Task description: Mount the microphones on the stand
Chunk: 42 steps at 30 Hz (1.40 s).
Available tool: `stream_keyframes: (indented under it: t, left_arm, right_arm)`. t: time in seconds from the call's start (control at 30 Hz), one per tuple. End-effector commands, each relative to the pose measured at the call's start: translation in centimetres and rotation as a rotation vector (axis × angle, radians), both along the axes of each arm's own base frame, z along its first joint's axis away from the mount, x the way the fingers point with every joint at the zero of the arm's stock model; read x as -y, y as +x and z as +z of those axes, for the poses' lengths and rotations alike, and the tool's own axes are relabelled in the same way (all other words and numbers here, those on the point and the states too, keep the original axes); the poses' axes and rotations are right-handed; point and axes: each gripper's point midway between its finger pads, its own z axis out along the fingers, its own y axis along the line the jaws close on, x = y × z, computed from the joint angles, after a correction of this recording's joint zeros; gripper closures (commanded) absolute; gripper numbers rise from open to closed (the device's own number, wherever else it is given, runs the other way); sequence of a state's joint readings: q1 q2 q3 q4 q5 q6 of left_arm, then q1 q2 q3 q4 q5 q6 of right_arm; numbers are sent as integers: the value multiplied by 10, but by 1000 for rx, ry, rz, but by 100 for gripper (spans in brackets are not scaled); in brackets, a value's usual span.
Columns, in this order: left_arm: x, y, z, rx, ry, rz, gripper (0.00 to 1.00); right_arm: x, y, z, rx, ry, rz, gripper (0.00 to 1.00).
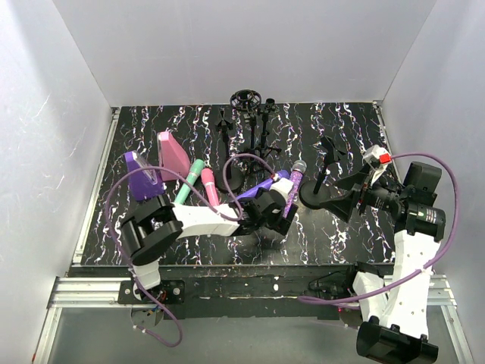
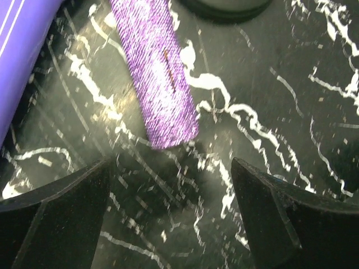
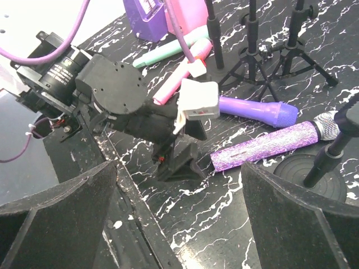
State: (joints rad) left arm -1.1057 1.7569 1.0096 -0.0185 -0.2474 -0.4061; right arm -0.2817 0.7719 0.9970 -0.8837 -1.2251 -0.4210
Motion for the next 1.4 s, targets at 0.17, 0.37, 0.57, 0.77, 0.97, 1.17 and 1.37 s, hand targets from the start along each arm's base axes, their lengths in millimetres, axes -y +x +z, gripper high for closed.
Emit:
stream_keyframes:
  t: [0.17, 0.37, 0.57, 0.77, 0.97, 1.17, 1.37]
  left_arm:
    - [23, 29, -7, 24, 75, 135, 24]
    - [24, 35, -27, 34, 171, 164, 34]
    - [30, 39, -34, 43, 208, 151, 48]
    - [34, 32, -24, 30, 194, 121, 100]
    - [17, 16, 43, 17, 31, 153, 100]
    - [-13, -8, 122, 24, -204, 165, 100]
    - [-32, -17, 203, 99, -452, 163, 100]
  right_arm:
    - [3, 5, 0, 33, 2, -24, 2]
    - [3, 4, 1, 32, 8, -25, 2]
    - [4, 4, 1, 35, 8, -27, 2]
    - [4, 4, 2, 34, 7, -29, 2]
    - [4, 1, 5, 49, -14, -33, 2]
    - [-1, -6, 13, 33, 18, 16, 2]
    - [-11, -16, 40, -24, 76, 105, 2]
